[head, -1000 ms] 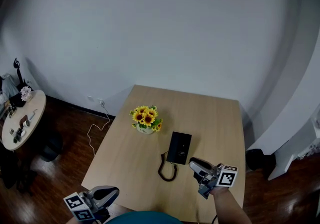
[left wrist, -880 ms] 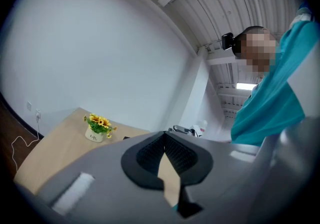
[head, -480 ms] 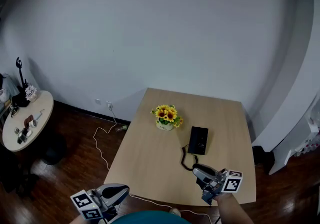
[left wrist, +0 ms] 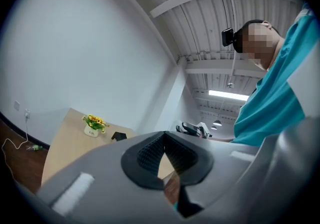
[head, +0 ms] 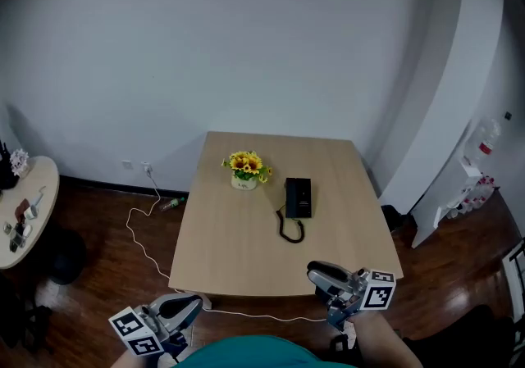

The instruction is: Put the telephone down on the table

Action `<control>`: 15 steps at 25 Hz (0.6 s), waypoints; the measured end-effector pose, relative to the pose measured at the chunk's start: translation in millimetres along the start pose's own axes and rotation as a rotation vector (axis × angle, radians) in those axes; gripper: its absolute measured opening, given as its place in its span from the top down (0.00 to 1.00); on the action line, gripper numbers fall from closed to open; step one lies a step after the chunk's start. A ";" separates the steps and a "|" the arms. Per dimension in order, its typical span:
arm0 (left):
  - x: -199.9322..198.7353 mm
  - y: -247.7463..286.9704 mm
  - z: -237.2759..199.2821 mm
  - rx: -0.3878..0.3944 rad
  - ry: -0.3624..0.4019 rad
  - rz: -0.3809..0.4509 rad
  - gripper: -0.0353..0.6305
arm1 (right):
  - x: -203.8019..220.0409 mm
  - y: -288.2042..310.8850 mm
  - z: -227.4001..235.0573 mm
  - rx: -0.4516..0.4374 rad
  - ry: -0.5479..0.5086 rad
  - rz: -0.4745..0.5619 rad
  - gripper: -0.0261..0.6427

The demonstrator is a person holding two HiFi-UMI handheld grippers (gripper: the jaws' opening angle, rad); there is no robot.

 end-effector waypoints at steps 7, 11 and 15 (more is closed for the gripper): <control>18.2 9.7 71.9 0.098 0.037 -0.030 0.94 | 2.8 -57.4 -71.3 0.016 -0.068 0.044 0.78; 46.8 16.1 134.9 0.103 0.023 -0.046 0.94 | 12.2 -114.1 -106.3 0.006 -0.071 0.055 0.79; 83.2 11.8 201.9 0.075 -0.042 -0.068 0.94 | 29.5 -166.8 -139.7 -0.003 -0.048 0.030 0.80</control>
Point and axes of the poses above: the fingertips, and each gripper's own axes: y forward along the fingers, z to its right, x out of its underside, the point moved 9 cm from there along -y, backward along the fingers, and after that the axes turned 15 degrees about -x, right-handed, at the moved point
